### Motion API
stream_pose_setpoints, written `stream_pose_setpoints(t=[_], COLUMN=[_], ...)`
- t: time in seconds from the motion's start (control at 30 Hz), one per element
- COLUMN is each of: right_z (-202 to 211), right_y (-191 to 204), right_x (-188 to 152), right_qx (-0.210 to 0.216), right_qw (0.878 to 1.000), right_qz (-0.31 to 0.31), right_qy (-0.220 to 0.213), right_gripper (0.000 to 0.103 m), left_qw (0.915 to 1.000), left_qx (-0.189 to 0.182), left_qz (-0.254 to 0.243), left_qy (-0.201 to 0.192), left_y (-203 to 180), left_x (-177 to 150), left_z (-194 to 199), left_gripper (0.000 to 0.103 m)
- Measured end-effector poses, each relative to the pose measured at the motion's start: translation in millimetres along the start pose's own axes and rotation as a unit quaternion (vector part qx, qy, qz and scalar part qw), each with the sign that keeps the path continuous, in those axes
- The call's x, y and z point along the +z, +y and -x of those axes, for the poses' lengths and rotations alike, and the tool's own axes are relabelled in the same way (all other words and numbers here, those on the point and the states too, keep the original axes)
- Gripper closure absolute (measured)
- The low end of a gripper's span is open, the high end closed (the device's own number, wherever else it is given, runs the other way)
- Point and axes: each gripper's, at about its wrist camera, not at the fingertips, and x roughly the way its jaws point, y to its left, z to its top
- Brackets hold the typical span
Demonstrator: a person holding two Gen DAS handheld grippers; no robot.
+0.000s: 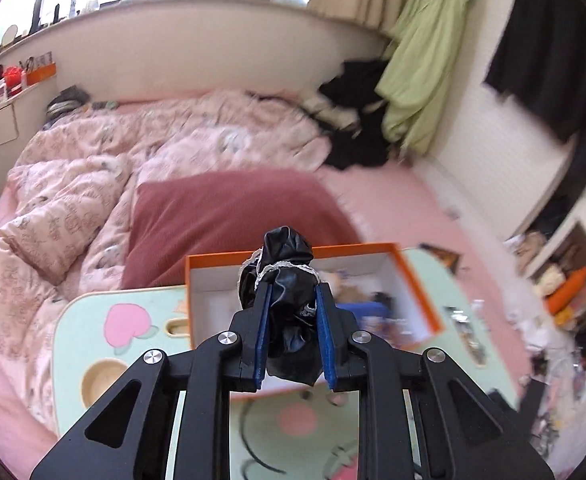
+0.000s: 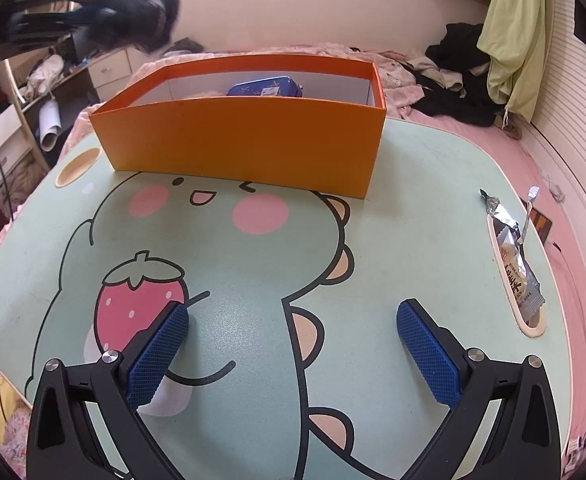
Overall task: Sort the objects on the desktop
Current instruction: 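Lower the black cloth bundle onto the table and open the left gripper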
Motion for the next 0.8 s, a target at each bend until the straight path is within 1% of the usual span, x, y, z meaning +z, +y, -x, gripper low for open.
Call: stream_pose_setpoints(t=[0.07, 0.17, 0.23, 0.3, 0.33, 0.37, 0.4, 0.43, 0.47, 0.5, 0.53, 0.57, 0.6, 0.67, 0.73, 0.8], right_z=[-0.1, -0.5, -0.7, -0.6, -0.6, -0.6, -0.6, -0.6, -0.6, -0.6, -0.5, -0.6, -0.6, -0.8, -1.0, -1.3], right_y=[0.0, 1.4, 2.2, 2.0, 2.0, 1.9, 1.9, 1.8, 1.9, 1.6, 1.5, 1.6, 1.4, 1.3, 1.3, 1.0], right_x=[0.5, -0.5, -1.2, -1.4, -1.4, -1.6, -1.7, -1.9, -1.9, -2.1, -2.2, -2.0, -2.2, -2.5, -2.5, -2.9], right_qx=[0.0, 0.0, 0.0, 0.0, 0.0, 0.0, 0.0, 0.0, 0.0, 0.0, 0.0, 0.0, 0.0, 0.0, 0.0, 0.0], right_qw=[1.0, 1.0, 1.0, 1.0, 1.0, 1.0, 1.0, 1.0, 1.0, 1.0, 1.0, 1.0, 1.0, 1.0, 1.0, 1.0], right_qz=[0.0, 0.0, 0.0, 0.0, 0.0, 0.0, 0.0, 0.0, 0.0, 0.0, 0.0, 0.0, 0.0, 0.0, 0.0, 0.0], right_qy=[0.0, 0.0, 0.0, 0.0, 0.0, 0.0, 0.0, 0.0, 0.0, 0.0, 0.0, 0.0, 0.0, 0.0, 0.0, 0.0], right_gripper=[0.0, 0.0, 0.0, 0.0, 0.0, 0.0, 0.0, 0.0, 0.0, 0.0, 0.0, 0.0, 0.0, 0.0, 0.0, 0.0], left_qw=[0.9998, 0.9998, 0.9999, 0.999, 0.9985, 0.9977, 0.9968, 0.996, 0.9955, 0.9958, 0.9964, 0.9969, 0.9974, 0.9969, 0.9956, 0.9934], left_qx=[-0.017, -0.019, -0.008, -0.012, -0.011, -0.005, -0.001, 0.001, 0.003, 0.006, 0.013, 0.022, 0.035, 0.063, 0.082, 0.095], left_qz=[-0.005, -0.007, 0.009, 0.039, 0.049, 0.06, 0.07, 0.077, 0.082, 0.081, 0.075, 0.068, 0.059, 0.041, 0.031, 0.026], left_qy=[-0.006, 0.004, 0.008, 0.019, 0.023, 0.031, 0.04, 0.047, 0.048, 0.043, 0.036, 0.031, 0.026, 0.022, 0.033, 0.059], left_y=[-7.6, -14.5, -14.0, -7.6, -5.7, -2.2, 1.1, 3.2, 4.4, 4.2, 2.3, 0.8, -1.9, -8.9, -12.0, -14.5], left_x=[-16.4, -47.6, -70.1, -87.3, -95.7, -103.8, -109.3, -114.5, -118.2, -122.8, -127.5, -134.1, -140.0, -148.2, -157.1, -167.7], left_z=[14.0, 14.6, 6.6, -8.0, -12.3, -20.0, -26.6, -30.9, -32.0, -30.5, -26.3, -22.9, -18.4, -10.5, -9.0, -15.4], left_gripper=[0.081, 0.081, 0.08, 0.078, 0.076, 0.07, 0.067, 0.059, 0.052, 0.049, 0.04, 0.027, 0.024, 0.022, 0.022, 0.022])
